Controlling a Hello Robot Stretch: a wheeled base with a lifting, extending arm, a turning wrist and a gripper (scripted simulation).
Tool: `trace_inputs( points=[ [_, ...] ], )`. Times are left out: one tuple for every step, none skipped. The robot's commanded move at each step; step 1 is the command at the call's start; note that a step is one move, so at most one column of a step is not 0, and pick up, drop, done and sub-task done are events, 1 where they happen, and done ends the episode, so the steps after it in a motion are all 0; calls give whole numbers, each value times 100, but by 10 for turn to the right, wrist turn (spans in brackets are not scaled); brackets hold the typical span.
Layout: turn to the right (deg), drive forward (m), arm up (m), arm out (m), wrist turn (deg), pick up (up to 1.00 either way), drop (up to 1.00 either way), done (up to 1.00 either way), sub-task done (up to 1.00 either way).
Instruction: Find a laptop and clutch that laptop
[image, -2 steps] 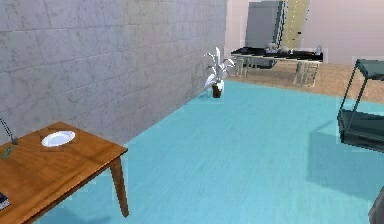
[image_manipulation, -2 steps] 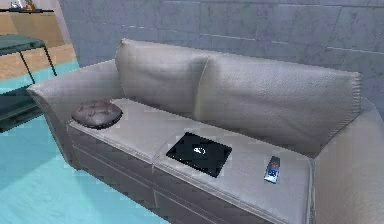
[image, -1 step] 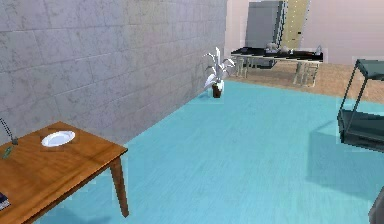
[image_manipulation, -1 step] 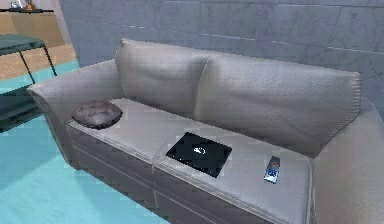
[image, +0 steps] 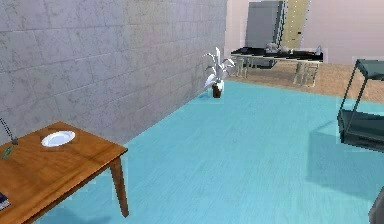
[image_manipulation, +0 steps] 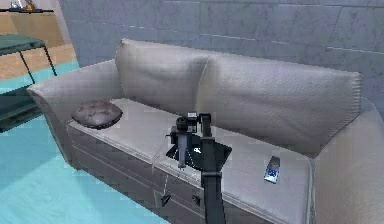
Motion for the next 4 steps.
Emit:
trace_inputs(
  points=[
    [0, 0, 0, 0, 450, 0, 0, 0, 0],
    [0, 0, 0, 0, 450, 0, 0, 0, 0],
    [0, 0, 0, 0, 450, 0, 0, 0, 0],
    [0, 0, 0, 0, 450, 0, 0, 0, 0]
  ],
)
